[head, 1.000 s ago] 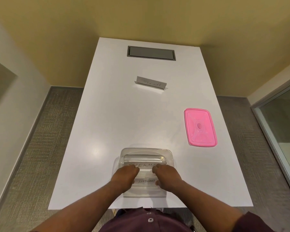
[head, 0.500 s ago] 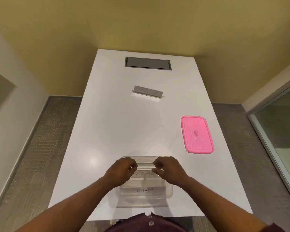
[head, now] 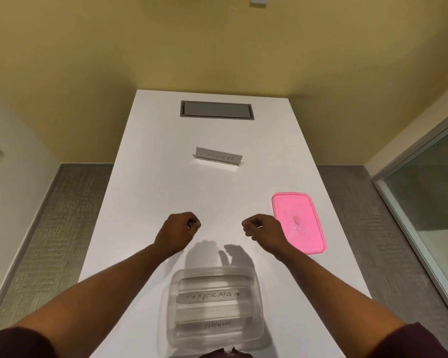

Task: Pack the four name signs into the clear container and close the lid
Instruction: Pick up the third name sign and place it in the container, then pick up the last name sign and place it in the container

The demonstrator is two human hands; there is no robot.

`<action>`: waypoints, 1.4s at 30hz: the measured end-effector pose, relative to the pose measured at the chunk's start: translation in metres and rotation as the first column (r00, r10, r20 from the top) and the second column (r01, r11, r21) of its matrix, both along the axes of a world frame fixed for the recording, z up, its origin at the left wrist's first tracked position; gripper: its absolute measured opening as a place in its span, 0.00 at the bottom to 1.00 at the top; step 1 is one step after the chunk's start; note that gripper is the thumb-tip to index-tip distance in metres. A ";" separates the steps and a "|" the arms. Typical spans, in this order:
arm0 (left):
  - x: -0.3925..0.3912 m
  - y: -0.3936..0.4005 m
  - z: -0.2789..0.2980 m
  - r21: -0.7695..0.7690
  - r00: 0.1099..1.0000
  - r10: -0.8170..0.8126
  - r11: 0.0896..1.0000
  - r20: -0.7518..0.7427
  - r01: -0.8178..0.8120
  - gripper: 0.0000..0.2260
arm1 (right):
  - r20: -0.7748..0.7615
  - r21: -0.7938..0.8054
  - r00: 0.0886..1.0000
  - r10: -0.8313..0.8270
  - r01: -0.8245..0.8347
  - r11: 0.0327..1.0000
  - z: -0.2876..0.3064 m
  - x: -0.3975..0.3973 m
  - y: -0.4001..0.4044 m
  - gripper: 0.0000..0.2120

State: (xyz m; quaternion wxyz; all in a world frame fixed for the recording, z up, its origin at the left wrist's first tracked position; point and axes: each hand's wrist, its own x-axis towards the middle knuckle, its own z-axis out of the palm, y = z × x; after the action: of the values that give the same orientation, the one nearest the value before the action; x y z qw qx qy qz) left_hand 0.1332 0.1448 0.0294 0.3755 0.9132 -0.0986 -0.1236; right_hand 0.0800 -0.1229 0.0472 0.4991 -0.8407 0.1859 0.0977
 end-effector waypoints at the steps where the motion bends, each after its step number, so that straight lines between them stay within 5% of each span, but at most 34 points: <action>1: 0.011 -0.002 0.000 -0.027 0.999 0.036 0.999 -0.016 -0.036 0.04 | -0.012 0.019 1.000 -0.020 0.020 1.000 0.000 0.010 -0.003 0.06; 13: 0.163 -0.033 -0.016 -0.121 0.926 0.361 0.920 -0.105 -0.373 0.07 | -0.131 0.130 0.979 -0.158 0.175 0.976 -0.028 0.160 -0.035 0.08; 23: 0.257 -0.041 -0.059 -0.076 0.845 0.428 0.878 -0.321 -0.473 0.19 | -0.158 0.017 0.977 -0.145 0.150 0.989 -0.070 0.248 -0.043 0.29; 29: 0.286 -0.057 -0.073 0.004 0.896 0.385 0.919 -0.221 -0.394 0.23 | -0.159 0.070 0.976 -0.152 0.164 0.984 -0.090 0.285 -0.036 0.39; 35: 0.315 -0.072 -0.086 -0.031 0.879 0.351 0.924 -0.323 -0.380 0.33 | -0.119 0.104 0.981 -0.155 0.168 0.980 -0.113 0.304 -0.031 0.29; 38: 0.317 -0.077 -0.091 -0.086 0.882 0.311 0.928 -0.354 -0.362 0.25 | -0.081 0.125 0.988 -0.133 0.142 0.982 -0.118 0.304 -0.031 0.22; 42: 0.311 -0.080 -0.089 -0.206 0.877 0.283 0.901 -0.388 -0.382 0.21 | -0.113 0.175 0.981 -0.156 0.175 0.969 -0.113 0.303 -0.030 0.27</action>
State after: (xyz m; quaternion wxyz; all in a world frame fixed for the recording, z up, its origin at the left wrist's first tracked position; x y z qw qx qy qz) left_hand 0.4444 0.0651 -0.0596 0.5263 0.8184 0.1131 -0.2012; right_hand 0.3835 -0.1531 -0.0658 0.5714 -0.7666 0.2700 0.1138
